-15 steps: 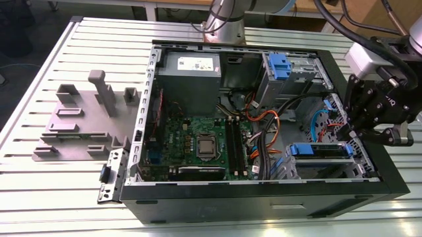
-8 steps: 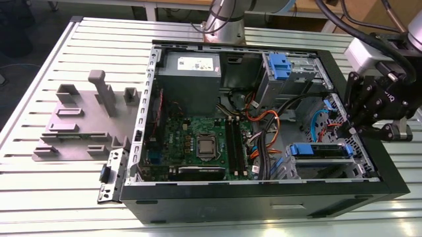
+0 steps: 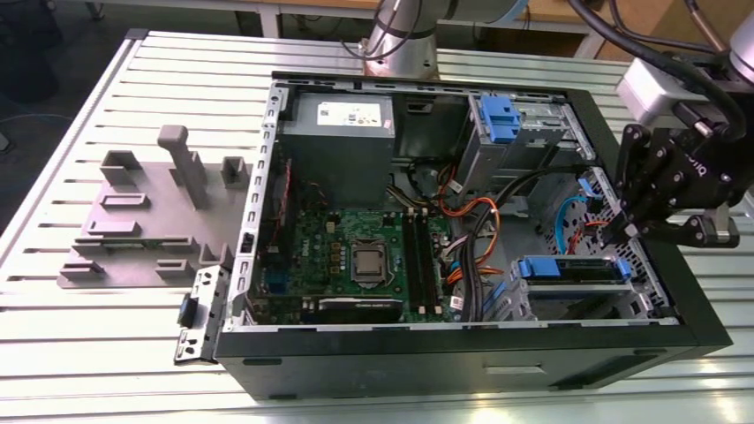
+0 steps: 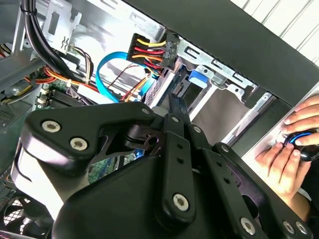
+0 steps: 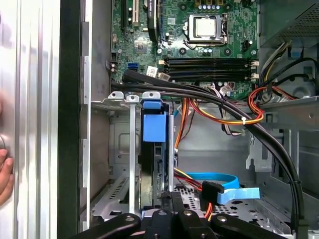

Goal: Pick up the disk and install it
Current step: 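Insert the first disk wire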

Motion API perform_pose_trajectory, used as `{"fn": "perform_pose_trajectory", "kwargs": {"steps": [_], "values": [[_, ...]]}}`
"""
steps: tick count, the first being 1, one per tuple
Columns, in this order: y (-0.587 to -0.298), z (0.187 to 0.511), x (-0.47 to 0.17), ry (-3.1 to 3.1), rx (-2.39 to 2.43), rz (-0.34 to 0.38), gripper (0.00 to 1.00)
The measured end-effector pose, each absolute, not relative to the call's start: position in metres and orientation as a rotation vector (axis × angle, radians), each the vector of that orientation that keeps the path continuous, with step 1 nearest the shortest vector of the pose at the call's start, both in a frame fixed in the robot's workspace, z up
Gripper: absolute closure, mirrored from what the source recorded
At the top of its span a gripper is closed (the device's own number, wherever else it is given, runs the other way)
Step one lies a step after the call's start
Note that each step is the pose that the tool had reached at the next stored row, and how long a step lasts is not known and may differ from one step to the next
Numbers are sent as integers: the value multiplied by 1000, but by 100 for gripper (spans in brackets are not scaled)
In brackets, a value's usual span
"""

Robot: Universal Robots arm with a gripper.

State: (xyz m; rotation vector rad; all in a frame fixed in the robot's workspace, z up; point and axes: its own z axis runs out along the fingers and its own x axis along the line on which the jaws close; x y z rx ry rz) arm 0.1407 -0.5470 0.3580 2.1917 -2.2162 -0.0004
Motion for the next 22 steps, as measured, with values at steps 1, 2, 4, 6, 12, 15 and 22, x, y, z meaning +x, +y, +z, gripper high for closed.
{"fn": "perform_pose_trajectory", "kwargs": {"steps": [1, 2, 4, 6, 12, 15, 22], "values": [[-547, 358, 141, -2215, 2191, 2, 89], [-546, 359, 141, -2214, 2190, 4, 89], [-545, 360, 141, -2209, 2185, 15, 89], [-543, 360, 141, -2204, 2180, 26, 89], [-542, 360, 142, -2197, 2174, 38, 89], [-541, 360, 145, -2196, 2172, 37, 89], [-540, 360, 150, -2196, 2172, 36, 89]]}}
